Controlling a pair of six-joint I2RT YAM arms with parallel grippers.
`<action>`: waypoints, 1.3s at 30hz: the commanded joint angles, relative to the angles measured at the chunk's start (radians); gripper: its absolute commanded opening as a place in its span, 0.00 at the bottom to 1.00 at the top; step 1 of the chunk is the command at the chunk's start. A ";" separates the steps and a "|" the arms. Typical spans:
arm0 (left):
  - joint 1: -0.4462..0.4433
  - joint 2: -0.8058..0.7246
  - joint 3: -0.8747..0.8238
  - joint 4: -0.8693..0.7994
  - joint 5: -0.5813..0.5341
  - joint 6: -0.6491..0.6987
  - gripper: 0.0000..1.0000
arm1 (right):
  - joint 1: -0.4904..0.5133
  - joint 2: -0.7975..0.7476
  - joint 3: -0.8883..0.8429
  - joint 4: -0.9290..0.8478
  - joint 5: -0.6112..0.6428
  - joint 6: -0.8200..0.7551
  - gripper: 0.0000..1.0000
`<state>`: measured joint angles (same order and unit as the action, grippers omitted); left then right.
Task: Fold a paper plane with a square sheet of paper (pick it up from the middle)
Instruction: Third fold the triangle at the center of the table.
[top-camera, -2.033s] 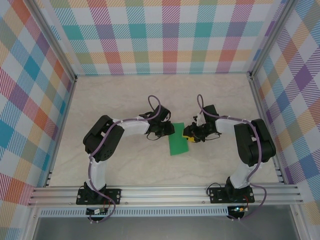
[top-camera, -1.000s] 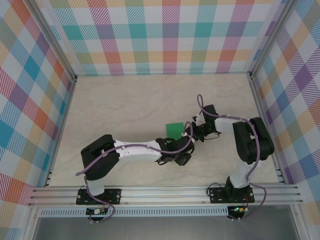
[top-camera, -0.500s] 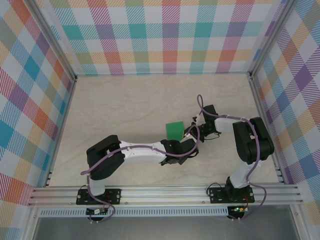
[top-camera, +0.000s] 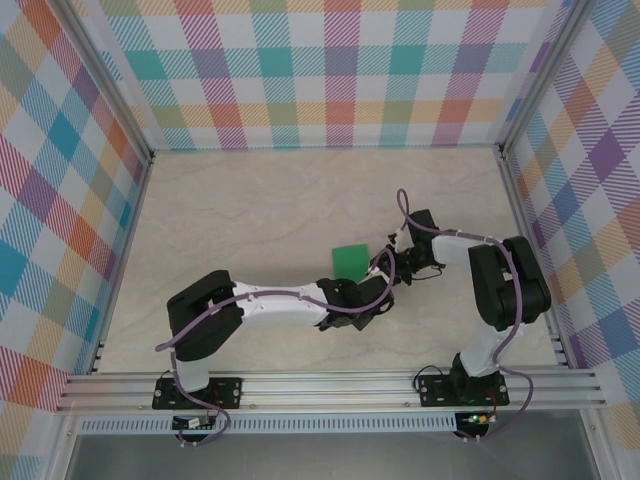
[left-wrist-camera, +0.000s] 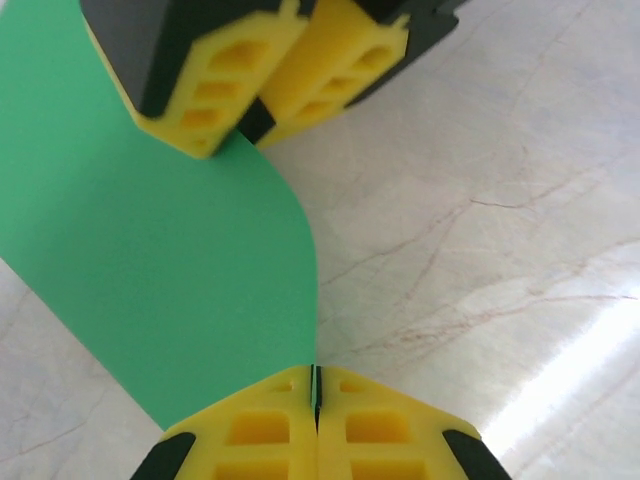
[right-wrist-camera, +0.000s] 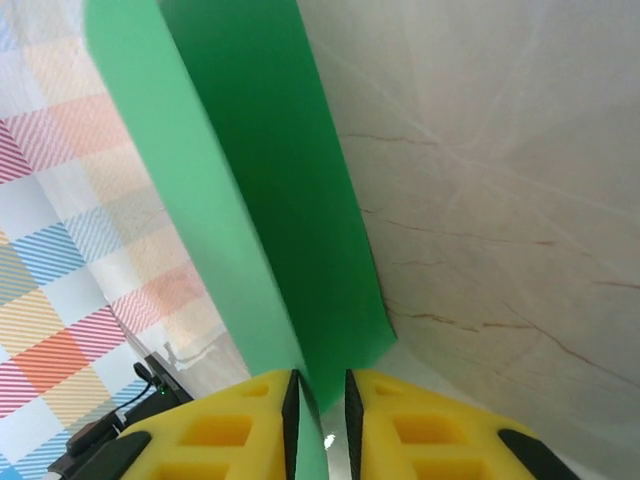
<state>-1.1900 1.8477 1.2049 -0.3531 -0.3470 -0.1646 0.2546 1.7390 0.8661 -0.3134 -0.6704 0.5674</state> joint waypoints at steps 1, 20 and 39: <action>0.056 -0.077 -0.051 0.040 0.149 -0.026 0.00 | -0.024 -0.067 0.036 -0.045 0.031 -0.032 0.27; 0.196 -0.081 -0.094 0.067 0.470 -0.041 0.00 | 0.029 0.124 0.209 -0.071 -0.031 -0.098 0.16; 0.265 -0.078 -0.090 0.027 0.482 -0.061 0.00 | 0.107 0.263 0.277 -0.199 0.168 -0.216 0.15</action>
<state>-0.9588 1.7786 1.1160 -0.2916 0.1173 -0.2134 0.3523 1.9705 1.1542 -0.4614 -0.5640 0.3878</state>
